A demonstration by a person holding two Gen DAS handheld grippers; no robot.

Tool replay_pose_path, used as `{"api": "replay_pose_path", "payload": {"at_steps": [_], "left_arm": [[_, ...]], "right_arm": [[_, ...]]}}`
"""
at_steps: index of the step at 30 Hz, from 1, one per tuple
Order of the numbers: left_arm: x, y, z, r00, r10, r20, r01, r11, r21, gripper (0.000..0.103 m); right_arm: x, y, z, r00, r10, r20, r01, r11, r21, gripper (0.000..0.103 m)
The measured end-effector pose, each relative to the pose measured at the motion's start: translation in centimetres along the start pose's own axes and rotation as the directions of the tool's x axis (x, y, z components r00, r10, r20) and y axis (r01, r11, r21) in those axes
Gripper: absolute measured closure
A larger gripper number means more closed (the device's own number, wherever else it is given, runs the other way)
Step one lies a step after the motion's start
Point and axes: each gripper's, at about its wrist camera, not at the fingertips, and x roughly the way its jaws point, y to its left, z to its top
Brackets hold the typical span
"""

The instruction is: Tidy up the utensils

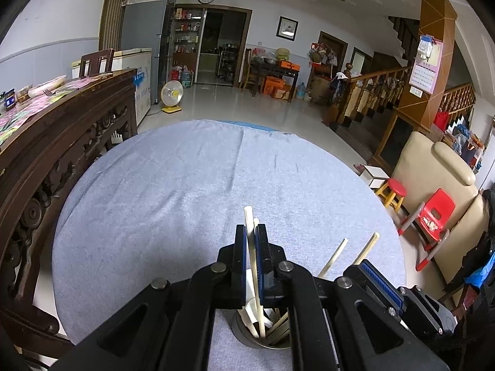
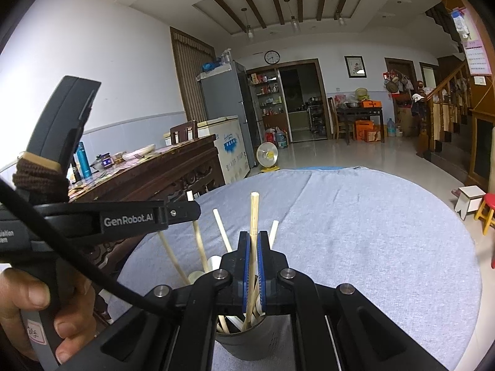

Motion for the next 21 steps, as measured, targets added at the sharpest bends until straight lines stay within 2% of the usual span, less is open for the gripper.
{"api": "replay_pose_path", "payload": {"at_steps": [11, 14, 15, 16, 17, 18, 19, 20, 21], "left_arm": [[-0.4, 0.3, -0.1, 1.000, 0.014, -0.003, -0.014, 1.000, -0.013, 0.095], [-1.1, 0.7, 0.2, 1.000, 0.022, 0.008, -0.022, 0.999, -0.030, 0.072], [-1.5, 1.0, 0.4, 1.000, 0.022, 0.021, -0.022, 0.999, -0.042, 0.058], [-1.9, 1.2, 0.5, 0.999, 0.027, 0.032, -0.026, 0.998, -0.050, 0.044], [-2.5, 1.5, 0.7, 0.998, 0.037, 0.052, -0.034, 0.998, -0.059, 0.040], [-3.1, 1.6, 0.9, 0.996, 0.048, 0.073, -0.044, 0.997, -0.062, 0.034], [-3.5, 1.7, 1.0, 0.995, 0.059, 0.086, -0.054, 0.997, -0.061, 0.032], [-3.9, 1.7, 1.2, 0.993, 0.075, 0.096, -0.070, 0.996, -0.061, 0.030], [-4.1, 1.8, 1.4, 0.991, 0.087, 0.100, -0.082, 0.995, -0.060, 0.028]], "right_arm": [[-0.2, 0.6, -0.4, 1.000, -0.007, -0.004, 0.007, 1.000, -0.024, 0.097], [-1.1, 0.5, 0.0, 1.000, -0.013, 0.024, 0.014, 1.000, -0.018, 0.097], [-1.5, 0.4, 0.3, 0.999, -0.017, 0.039, 0.018, 1.000, -0.015, 0.096], [-1.8, 0.3, 0.5, 0.999, -0.019, 0.048, 0.020, 1.000, -0.012, 0.090], [-2.5, 0.2, 0.9, 0.997, -0.024, 0.068, 0.024, 1.000, -0.004, 0.086], [-3.0, 0.1, 1.3, 0.996, -0.028, 0.086, 0.028, 1.000, 0.001, 0.074], [-3.4, 0.0, 1.6, 0.995, -0.032, 0.099, 0.031, 1.000, 0.003, 0.057], [-4.1, 0.1, 1.9, 0.992, -0.040, 0.121, 0.040, 0.999, 0.002, 0.044], [-4.8, 0.2, 2.2, 0.988, -0.051, 0.148, 0.052, 0.999, -0.003, 0.020]]}}
